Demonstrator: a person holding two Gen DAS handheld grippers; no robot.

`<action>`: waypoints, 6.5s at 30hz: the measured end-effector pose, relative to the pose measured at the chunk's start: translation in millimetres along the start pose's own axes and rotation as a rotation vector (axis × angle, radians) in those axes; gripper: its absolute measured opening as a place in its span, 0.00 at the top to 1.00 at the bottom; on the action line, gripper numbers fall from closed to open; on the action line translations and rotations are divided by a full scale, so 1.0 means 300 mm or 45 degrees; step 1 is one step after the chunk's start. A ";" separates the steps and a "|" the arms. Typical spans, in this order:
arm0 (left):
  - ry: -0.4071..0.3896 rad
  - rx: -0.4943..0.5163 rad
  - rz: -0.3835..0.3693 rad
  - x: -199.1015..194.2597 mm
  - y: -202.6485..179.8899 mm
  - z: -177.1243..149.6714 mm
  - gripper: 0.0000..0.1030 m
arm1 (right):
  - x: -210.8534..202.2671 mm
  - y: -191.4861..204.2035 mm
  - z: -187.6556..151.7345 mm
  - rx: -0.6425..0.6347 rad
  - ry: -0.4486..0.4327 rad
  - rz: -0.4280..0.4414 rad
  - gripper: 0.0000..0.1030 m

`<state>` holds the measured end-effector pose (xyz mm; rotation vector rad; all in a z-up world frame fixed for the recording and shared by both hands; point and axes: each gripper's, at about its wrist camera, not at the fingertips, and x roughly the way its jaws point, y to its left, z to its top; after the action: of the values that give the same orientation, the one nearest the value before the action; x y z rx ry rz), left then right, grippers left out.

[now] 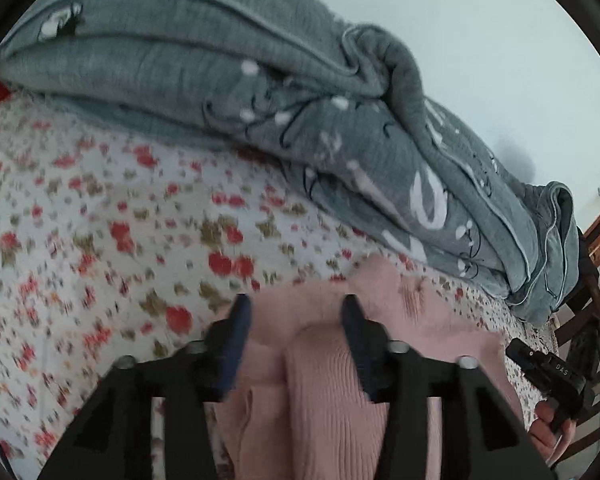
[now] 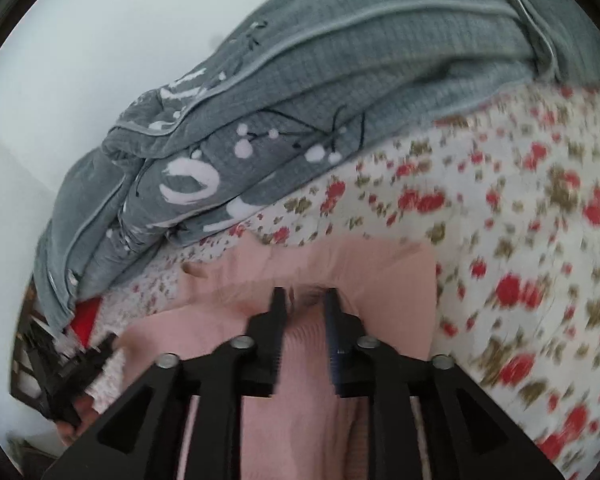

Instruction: Fold small clothes

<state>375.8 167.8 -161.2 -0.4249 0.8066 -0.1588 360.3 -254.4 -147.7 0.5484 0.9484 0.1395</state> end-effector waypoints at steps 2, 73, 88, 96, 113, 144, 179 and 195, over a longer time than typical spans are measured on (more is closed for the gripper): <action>-0.002 0.049 -0.010 0.004 -0.013 0.008 0.54 | 0.002 0.020 0.007 -0.085 -0.013 -0.046 0.67; -0.097 0.054 0.047 -0.183 0.000 -0.279 0.34 | -0.169 -0.026 -0.270 -0.250 -0.075 -0.182 0.48; 0.105 -0.106 -0.043 -0.006 0.070 -0.293 0.34 | -0.058 -0.094 -0.273 -0.129 0.008 -0.086 0.47; 0.077 -0.017 0.042 0.006 0.029 -0.311 0.33 | -0.055 -0.089 -0.278 -0.165 0.005 -0.108 0.47; 0.062 -0.006 0.044 0.006 0.032 -0.314 0.31 | -0.057 -0.081 -0.282 -0.174 -0.002 -0.115 0.47; 0.060 -0.003 0.043 0.006 0.033 -0.317 0.30 | -0.057 -0.079 -0.284 -0.161 -0.006 -0.106 0.47; 0.059 -0.006 0.037 0.004 0.031 -0.317 0.30 | -0.057 -0.079 -0.284 -0.164 -0.009 -0.105 0.47; 0.053 -0.068 -0.028 0.013 0.043 -0.296 0.32 | -0.027 -0.086 -0.259 -0.138 0.044 -0.034 0.46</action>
<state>313.7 151.0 -223.7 -0.4822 0.8486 -0.1673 290.1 -249.5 -190.2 0.4348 0.9750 0.1759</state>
